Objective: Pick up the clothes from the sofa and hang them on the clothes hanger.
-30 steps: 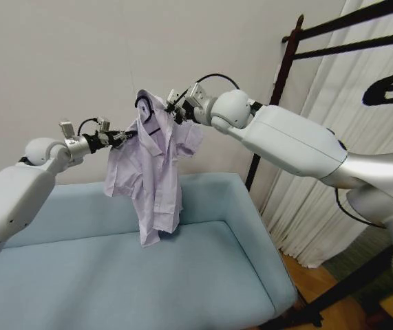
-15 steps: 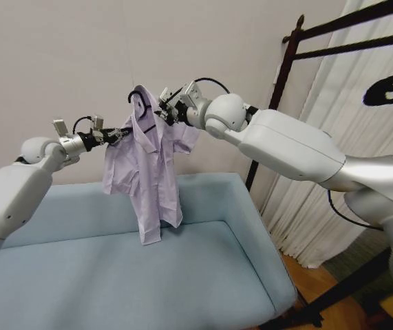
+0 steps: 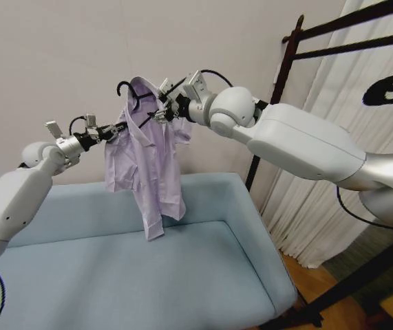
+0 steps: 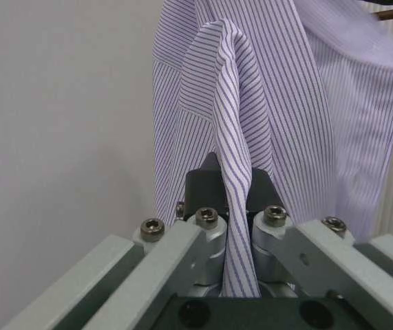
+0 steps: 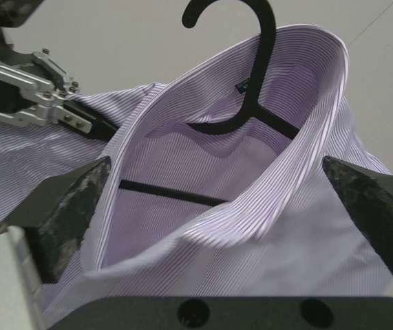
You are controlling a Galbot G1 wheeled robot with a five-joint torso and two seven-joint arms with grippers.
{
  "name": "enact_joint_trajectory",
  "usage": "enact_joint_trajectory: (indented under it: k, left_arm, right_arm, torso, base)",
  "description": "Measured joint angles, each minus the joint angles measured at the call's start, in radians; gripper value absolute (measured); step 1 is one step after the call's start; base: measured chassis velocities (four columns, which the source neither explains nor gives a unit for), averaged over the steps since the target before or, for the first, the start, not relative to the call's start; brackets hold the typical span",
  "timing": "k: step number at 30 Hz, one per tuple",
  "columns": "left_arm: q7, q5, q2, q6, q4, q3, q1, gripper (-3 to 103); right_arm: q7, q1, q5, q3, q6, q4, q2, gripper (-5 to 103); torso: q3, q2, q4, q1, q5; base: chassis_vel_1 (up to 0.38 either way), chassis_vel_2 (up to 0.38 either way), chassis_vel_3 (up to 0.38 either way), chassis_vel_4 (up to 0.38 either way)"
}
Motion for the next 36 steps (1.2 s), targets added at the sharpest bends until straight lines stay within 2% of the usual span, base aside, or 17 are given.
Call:
enact_joint_trajectory:
  k: [2, 8, 13, 19, 20, 22, 23, 24, 25, 26, 27, 29, 33, 36]
  left_arm:
    - [0.0, 0.012, 0.0, 0.0, -0.019, 0.001, 0.002, 2]
    - [0.014, 0.021, 0.002, 0.0, -0.008, 0.001, 0.003, 2]
    - [0.06, 0.021, -0.001, -0.008, 0.036, 0.001, 0.004, 2]
    - [0.092, 0.021, -0.002, -0.015, 0.051, -0.002, 0.008, 2]
    - [0.118, 0.024, -0.001, -0.017, 0.056, -0.005, 0.009, 2]
    - [0.185, 0.05, 0.004, -0.017, 0.071, -0.019, 0.009, 2]
    - [0.203, 0.056, 0.005, -0.017, 0.075, -0.021, 0.008, 2]
    - [0.203, 0.056, 0.005, -0.017, 0.075, -0.021, 0.008, 2]
    - [0.235, 0.071, 0.007, -0.017, 0.088, -0.023, 0.003, 2]
    - [0.292, 0.103, 0.006, -0.02, 0.116, -0.026, -0.007, 2]
    - [0.33, 0.118, 0.007, -0.021, 0.13, -0.028, -0.01, 2]
    - [0.35, 0.124, 0.008, -0.021, 0.136, -0.03, -0.01, 2]
    - [0.476, 0.161, 0.015, -0.023, 0.165, -0.052, -0.008, 2]
    - [0.507, 0.166, 0.018, -0.023, 0.166, -0.057, -0.007, 2]
  right_arm:
    - [0.036, -0.009, -0.003, -0.001, 0.0, -0.027, 0.021, 100]
    - [0.053, 0.002, 0.012, 0.014, -0.008, -0.035, 0.017, 100]
    - [0.086, 0.042, 0.162, 0.043, -0.025, -0.022, -0.002, 100]
    - [0.099, 0.074, 0.229, 0.054, -0.046, -0.035, -0.007, 100]
    - [0.053, 0.104, 0.249, 0.054, -0.077, -0.065, -0.012, 100]
    - [-0.092, 0.169, 0.289, 0.028, -0.171, -0.138, -0.028, 100]
    - [-0.139, 0.181, 0.315, 0.014, -0.199, -0.154, -0.034, 100]
    - [-0.139, 0.181, 0.315, 0.014, -0.199, -0.154, -0.034, 100]
    - [-0.211, 0.185, 0.329, 0.012, -0.24, -0.181, -0.04, 100]
    - [-0.324, 0.188, 0.32, 0.012, -0.272, -0.214, -0.05, 100]
    - [-0.361, 0.193, 0.309, 0.006, -0.278, -0.225, -0.055, 100]
    - [-0.371, 0.197, 0.309, 0.002, -0.279, -0.228, -0.057, 100]
    - [-0.387, 0.238, 0.365, -0.046, -0.28, -0.221, -0.063, 100]
    - [-0.395, 0.258, 0.394, -0.075, -0.28, -0.215, -0.063, 100]
  torso:
    - [0.0, 0.0, 0.0002, 0.0, 0.0001]
    - [0.0, 0.0, -0.0001, 0.0, 0.0002]
    - [0.0, 0.0, -0.0001, 0.0, 0.0001]
    - [0.0, 0.0, 0.0, 0.0, -0.0001]
    - [0.0, 0.0, 0.0002, 0.0, 0.0]
    - [0.0, 0.0, -0.0003, 0.0, 0.0001]
    - [0.0, 0.0, -0.0002, 0.0, 0.0002]
    - [0.0, 0.0, -0.0002, 0.0, 0.0002]
    - [0.0, 0.0, -0.0002, 0.0, 0.0002]
    - [0.0, 0.0, 0.0002, 0.0, 0.0004]
    - [0.0, 0.0, -0.0001, 0.0, 0.0004]
    - [0.0, 0.0, -0.0002, 0.0, 0.0003]
    - [0.0, 0.0, 0.0001, 0.0, 0.0001]
    - [0.0, 0.0, 0.0002, 0.0, -0.0001]
  base:
    - [0.0, 0.0, 0.0, 0.0]
    - [0.0, 0.0, 0.0, 0.0]
    - [0.0, 0.0, 0.0, 0.0]
    - [0.0, 0.0, 0.0, 0.0]
    - [0.0, 0.0, 0.0, 0.0]
    - [0.0, 0.0, 0.0, 0.0]
    - [0.0, 0.0, 0.0, 0.0]
    - [0.0, 0.0, 0.0, 0.0]
    - [0.0, 0.0, 0.0, 0.0]
    - [0.0, 0.0, 0.0, 0.0]
    - [0.0, 0.0, 0.0, 0.0]
    - [0.0, 0.0, 0.0, 0.0]
    - [0.0, 0.0, 0.0, 0.0]
    - [0.0, 0.0, 0.0, 0.0]
